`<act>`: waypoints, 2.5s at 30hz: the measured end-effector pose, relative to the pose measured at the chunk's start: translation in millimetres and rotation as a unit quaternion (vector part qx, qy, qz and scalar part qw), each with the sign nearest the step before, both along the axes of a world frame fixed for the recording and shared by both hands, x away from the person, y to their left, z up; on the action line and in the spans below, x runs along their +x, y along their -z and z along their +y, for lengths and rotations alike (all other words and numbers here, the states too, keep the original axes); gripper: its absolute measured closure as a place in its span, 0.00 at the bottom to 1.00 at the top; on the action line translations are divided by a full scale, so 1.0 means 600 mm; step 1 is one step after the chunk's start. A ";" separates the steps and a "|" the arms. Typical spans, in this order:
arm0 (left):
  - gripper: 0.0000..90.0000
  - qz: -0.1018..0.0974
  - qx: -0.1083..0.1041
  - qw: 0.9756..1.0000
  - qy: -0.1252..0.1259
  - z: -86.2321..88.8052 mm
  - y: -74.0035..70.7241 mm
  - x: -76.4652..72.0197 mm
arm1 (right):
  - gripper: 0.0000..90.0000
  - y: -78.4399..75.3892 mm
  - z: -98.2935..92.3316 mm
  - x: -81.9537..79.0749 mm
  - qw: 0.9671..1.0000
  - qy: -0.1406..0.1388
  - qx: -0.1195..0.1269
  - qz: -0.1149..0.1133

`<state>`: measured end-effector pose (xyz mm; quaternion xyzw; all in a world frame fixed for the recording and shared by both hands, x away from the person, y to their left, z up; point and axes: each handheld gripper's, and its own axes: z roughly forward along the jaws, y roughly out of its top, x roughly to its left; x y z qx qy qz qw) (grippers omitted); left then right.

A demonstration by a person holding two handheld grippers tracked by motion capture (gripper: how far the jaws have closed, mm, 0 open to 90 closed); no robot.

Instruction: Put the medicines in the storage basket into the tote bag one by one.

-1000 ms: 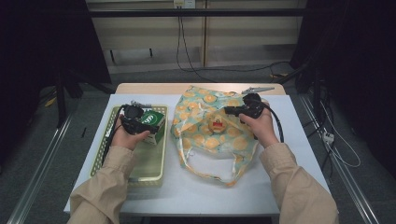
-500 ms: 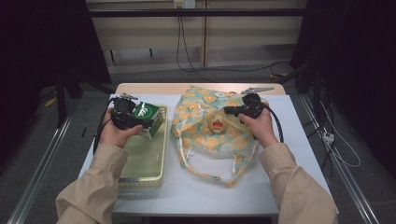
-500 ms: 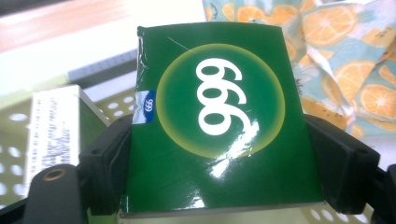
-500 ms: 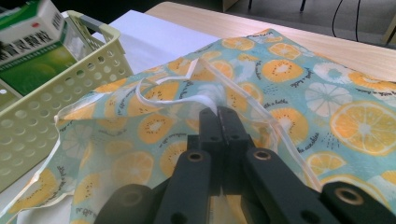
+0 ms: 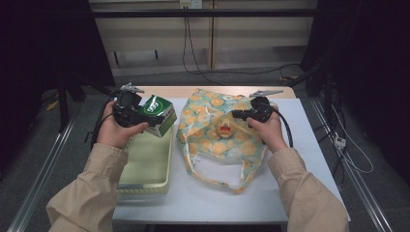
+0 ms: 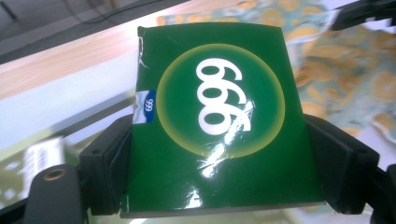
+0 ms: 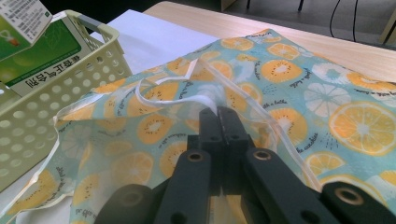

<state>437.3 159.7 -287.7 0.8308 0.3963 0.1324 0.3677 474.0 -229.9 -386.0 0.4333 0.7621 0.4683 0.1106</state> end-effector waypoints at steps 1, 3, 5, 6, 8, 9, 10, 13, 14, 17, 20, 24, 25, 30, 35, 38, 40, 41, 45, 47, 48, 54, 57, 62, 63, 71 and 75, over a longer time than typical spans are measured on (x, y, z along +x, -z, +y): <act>0.21 0.001 -0.001 1.000 0.007 -0.008 -0.002 -0.002 | 1.00 0.000 0.000 0.000 1.000 0.000 0.000 0.000; 0.21 -0.002 -0.003 1.000 0.021 -0.025 -0.004 -0.006 | 1.00 -0.002 -0.001 0.000 1.000 0.001 0.001 -0.001; 0.21 -0.003 -0.007 0.999 0.033 -0.043 -0.004 -0.009 | 1.00 -0.003 -0.002 -0.001 1.000 0.001 0.001 -0.002; 0.21 -0.003 -0.007 0.999 0.039 -0.052 -0.002 -0.010 | 1.00 -0.003 -0.002 -0.001 1.000 0.003 0.002 -0.003; 0.21 -0.001 -0.012 0.999 0.049 -0.069 0.002 -0.011 | 1.00 -0.004 -0.003 -0.001 1.000 0.003 0.002 -0.003; 0.21 0.001 -0.012 0.998 0.055 -0.078 0.005 -0.011 | 1.00 -0.004 -0.003 -0.001 1.000 0.003 0.002 -0.003; 0.21 0.002 -0.012 0.998 0.061 -0.086 0.008 -0.011 | 1.00 -0.004 -0.003 -0.001 1.000 0.003 0.002 -0.004; 0.21 0.002 -0.020 0.997 0.075 -0.111 0.017 -0.014 | 1.00 -0.006 -0.002 -0.002 1.000 0.003 0.005 -0.005; 0.20 0.000 -0.022 0.997 0.079 -0.120 0.021 -0.016 | 1.00 -0.008 -0.002 -0.003 1.000 0.002 0.006 -0.005; 0.20 0.003 -0.020 0.995 0.095 -0.147 0.037 -0.020 | 1.00 -0.012 -0.002 -0.004 1.000 0.001 0.009 -0.008; 0.20 0.010 -0.023 0.994 0.104 -0.174 0.057 -0.022 | 1.00 -0.017 -0.002 -0.005 1.000 0.001 0.007 -0.010; 0.20 0.026 -0.012 0.994 0.110 -0.208 0.092 -0.019 | 1.00 -0.025 -0.002 -0.008 1.000 0.000 0.007 -0.014; 0.20 0.027 0.000 0.993 0.111 -0.215 0.100 -0.018 | 1.00 -0.026 -0.002 -0.008 1.000 -0.001 0.005 -0.015; 0.20 0.040 0.007 0.993 0.110 -0.241 0.137 -0.012 | 1.00 -0.031 -0.001 -0.010 1.000 -0.001 0.009 -0.017; 0.20 0.042 0.010 0.994 0.097 -0.255 0.162 0.000 | 1.00 -0.030 0.003 -0.012 1.000 -0.007 0.011 -0.017; 0.20 0.032 0.015 0.996 0.079 -0.268 0.172 0.008 | 1.00 -0.031 0.008 -0.014 1.000 -0.010 0.013 -0.016; 0.20 0.029 0.018 0.997 0.072 -0.276 0.180 0.014 | 1.00 -0.032 0.010 -0.016 1.000 -0.013 0.014 -0.018; 0.20 0.031 0.016 0.997 0.068 -0.280 0.184 0.018 | 1.00 -0.033 0.010 -0.016 1.000 -0.013 0.014 -0.019; 0.20 0.015 0.012 0.999 0.045 -0.294 0.195 0.032 | 1.00 -0.034 0.008 -0.016 1.000 -0.010 0.017 -0.019; 0.19 0.010 0.008 0.999 0.046 -0.300 0.197 0.042 | 1.00 -0.033 0.006 -0.016 1.000 -0.009 0.015 -0.018; 0.19 0.006 0.004 0.999 0.045 -0.305 0.199 0.047 | 1.00 -0.033 0.005 -0.016 1.000 -0.007 0.014 -0.017; 0.14 0.001 -0.015 0.999 0.045 -0.305 0.200 0.050 | 1.00 -0.029 0.001 -0.014 1.000 -0.003 0.012 -0.016; 0.12 -0.002 -0.012 0.999 0.049 -0.300 0.187 0.040 | 1.00 -0.026 0.000 -0.012 1.000 0.000 0.012 -0.014; 0.16 -0.008 -0.006 0.998 0.056 -0.280 0.160 0.017 | 1.00 -0.025 0.002 -0.012 1.000 0.001 0.012 -0.014; 0.19 -0.008 -0.004 0.998 0.061 -0.278 0.155 0.012 | 1.00 -0.026 0.002 -0.012 1.000 0.001 0.011 -0.015; 0.70 0.007 0.013 0.994 0.110 -0.262 0.130 -0.022 | 1.00 -0.030 -0.006 -0.014 1.000 0.006 0.010 -0.016; 0.94 0.025 0.026 0.994 0.106 -0.262 0.146 -0.020 | 1.00 -0.030 -0.008 -0.015 1.000 0.005 0.012 -0.015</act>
